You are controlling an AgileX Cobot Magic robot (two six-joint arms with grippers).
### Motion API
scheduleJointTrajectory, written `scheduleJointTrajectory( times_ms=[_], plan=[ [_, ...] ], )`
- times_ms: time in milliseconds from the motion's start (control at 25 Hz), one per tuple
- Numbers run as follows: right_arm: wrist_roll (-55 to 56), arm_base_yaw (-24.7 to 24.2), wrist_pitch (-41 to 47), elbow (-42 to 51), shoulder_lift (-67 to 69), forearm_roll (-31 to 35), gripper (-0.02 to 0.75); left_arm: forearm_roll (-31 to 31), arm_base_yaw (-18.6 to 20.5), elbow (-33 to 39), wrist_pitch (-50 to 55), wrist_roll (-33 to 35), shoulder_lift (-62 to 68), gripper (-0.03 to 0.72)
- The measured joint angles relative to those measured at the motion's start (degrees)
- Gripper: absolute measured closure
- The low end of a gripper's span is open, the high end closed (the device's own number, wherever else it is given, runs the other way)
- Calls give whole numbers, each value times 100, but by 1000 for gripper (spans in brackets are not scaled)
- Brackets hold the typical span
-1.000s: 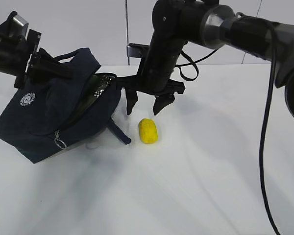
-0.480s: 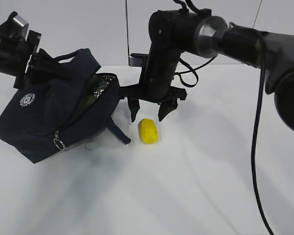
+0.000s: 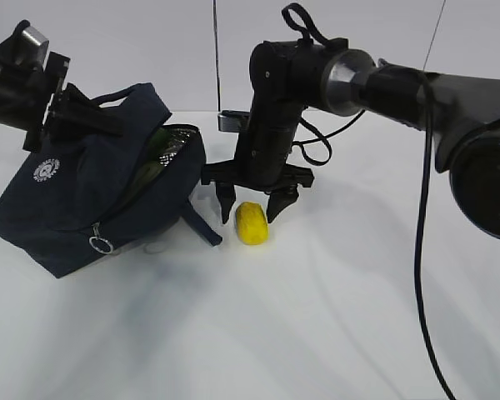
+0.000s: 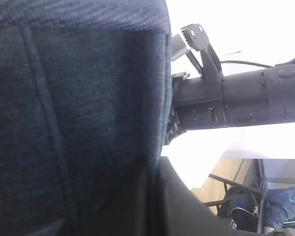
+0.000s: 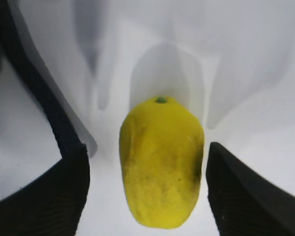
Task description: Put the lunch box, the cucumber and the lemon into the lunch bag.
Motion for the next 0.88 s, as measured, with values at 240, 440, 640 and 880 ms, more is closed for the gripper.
scheduleJointTrajectory(
  times_ms=[240, 440, 640, 880],
  plan=[
    [0, 0, 0, 0, 0, -23, 255, 9, 0, 0, 0, 0, 0, 697],
    [0, 0, 0, 0, 0, -36, 277, 9, 0, 0, 0, 0, 0, 697],
    [0, 0, 0, 0, 33, -46, 281, 9, 0, 0, 0, 0, 0, 697],
    [0, 0, 0, 0, 61, -35, 406, 9, 0, 0, 0, 0, 0, 697]
  ],
)
